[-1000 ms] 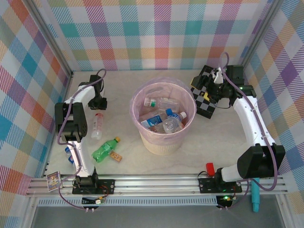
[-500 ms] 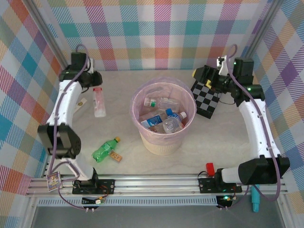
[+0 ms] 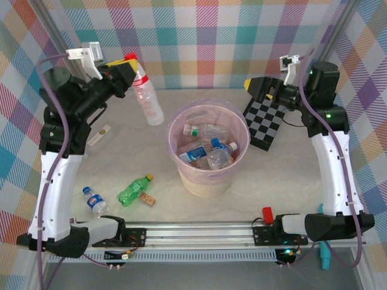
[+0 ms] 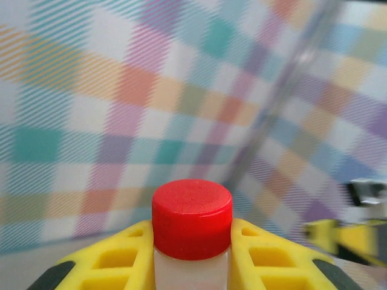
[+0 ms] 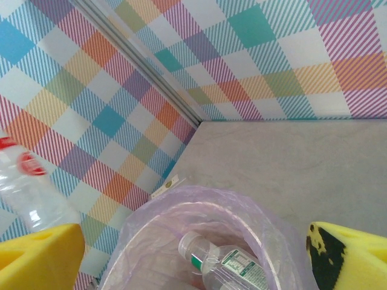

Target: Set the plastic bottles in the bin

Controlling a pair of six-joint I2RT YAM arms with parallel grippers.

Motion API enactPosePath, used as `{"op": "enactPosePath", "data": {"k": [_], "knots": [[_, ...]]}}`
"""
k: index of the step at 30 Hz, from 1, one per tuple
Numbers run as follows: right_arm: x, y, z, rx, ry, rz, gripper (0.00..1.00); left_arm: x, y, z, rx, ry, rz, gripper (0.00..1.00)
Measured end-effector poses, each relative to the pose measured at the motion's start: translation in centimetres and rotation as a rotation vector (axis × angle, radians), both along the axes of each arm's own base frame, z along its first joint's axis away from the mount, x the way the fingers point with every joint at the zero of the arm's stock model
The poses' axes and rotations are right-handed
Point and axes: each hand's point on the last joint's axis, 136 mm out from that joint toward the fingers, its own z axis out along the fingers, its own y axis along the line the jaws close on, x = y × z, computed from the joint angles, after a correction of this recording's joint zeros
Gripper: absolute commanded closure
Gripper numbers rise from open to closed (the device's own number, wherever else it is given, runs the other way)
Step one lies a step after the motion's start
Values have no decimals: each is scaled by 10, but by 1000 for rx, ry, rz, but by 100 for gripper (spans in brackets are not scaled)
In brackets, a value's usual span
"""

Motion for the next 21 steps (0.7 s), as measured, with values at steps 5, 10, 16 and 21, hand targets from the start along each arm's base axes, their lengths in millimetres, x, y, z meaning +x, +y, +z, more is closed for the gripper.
{"op": "enactPosePath", "data": {"k": [5,10,16,21], "knots": [[6,0,-19,18,63,-7,6,-42,-65,15,-7,-132,-257,83],[6,0,-21,21,71,-9,6,-49,-115,-37,93,-119,-380,87],[7,-1,-23,15,79,-20,6,-59,-154,-105,246,-112,-450,91],[7,-1,-24,14,83,-21,6,-58,-158,-160,326,-51,-458,92]]}}
